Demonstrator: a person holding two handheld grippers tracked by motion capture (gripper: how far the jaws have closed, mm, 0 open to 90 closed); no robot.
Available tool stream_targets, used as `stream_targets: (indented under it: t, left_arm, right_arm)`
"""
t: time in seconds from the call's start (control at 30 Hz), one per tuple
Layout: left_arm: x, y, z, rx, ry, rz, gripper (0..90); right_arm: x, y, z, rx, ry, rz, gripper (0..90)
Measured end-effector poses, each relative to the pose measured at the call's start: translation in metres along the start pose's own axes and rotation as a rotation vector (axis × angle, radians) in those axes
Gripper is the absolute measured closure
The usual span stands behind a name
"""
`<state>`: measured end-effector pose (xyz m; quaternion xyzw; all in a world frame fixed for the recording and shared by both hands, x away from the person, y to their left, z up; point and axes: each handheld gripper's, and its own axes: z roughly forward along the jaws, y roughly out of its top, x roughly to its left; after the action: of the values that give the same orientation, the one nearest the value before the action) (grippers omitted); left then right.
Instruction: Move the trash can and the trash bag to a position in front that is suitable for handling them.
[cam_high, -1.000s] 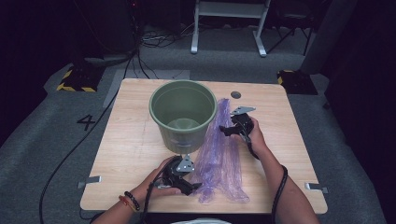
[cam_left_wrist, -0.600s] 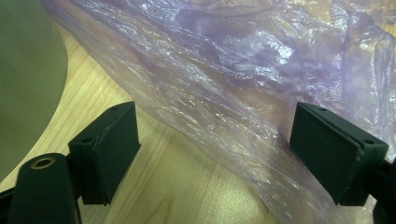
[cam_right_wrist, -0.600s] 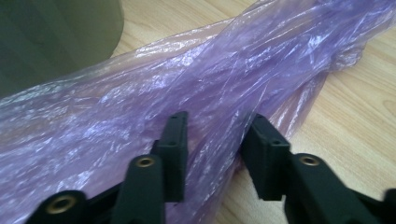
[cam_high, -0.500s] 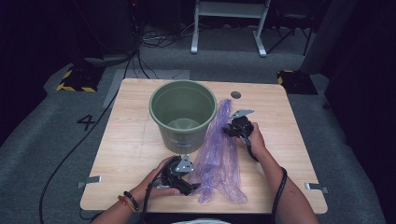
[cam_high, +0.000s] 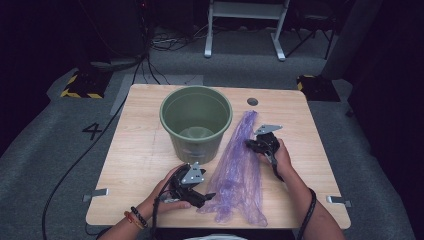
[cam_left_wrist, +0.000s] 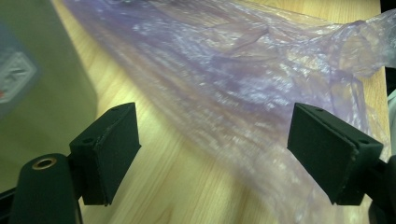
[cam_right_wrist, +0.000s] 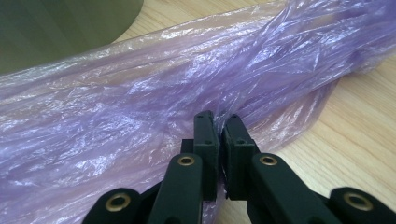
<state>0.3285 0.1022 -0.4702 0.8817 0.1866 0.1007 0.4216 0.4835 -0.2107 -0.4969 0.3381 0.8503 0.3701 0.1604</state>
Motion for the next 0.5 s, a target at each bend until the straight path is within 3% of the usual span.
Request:
stream_targets:
  t: [0.17, 0.33, 0.5]
  left_arm:
    - [0.006, -0.015, -0.016, 0.018, 0.056, -0.028, 16.7]
    - [0.017, -0.035, -0.032, 0.044, 0.147, -0.076, 17.1]
    - [0.033, -0.052, -0.039, 0.099, 0.215, -0.083, 16.1]
  right_arm:
    - [-0.003, -0.009, -0.007, -0.022, 0.002, 0.008, 84.1]
    - [-0.005, -0.013, -0.01, -0.029, 0.009, 0.012, 83.1]
    - [-0.003, -0.011, -0.009, -0.024, -0.009, -0.003, 81.3]
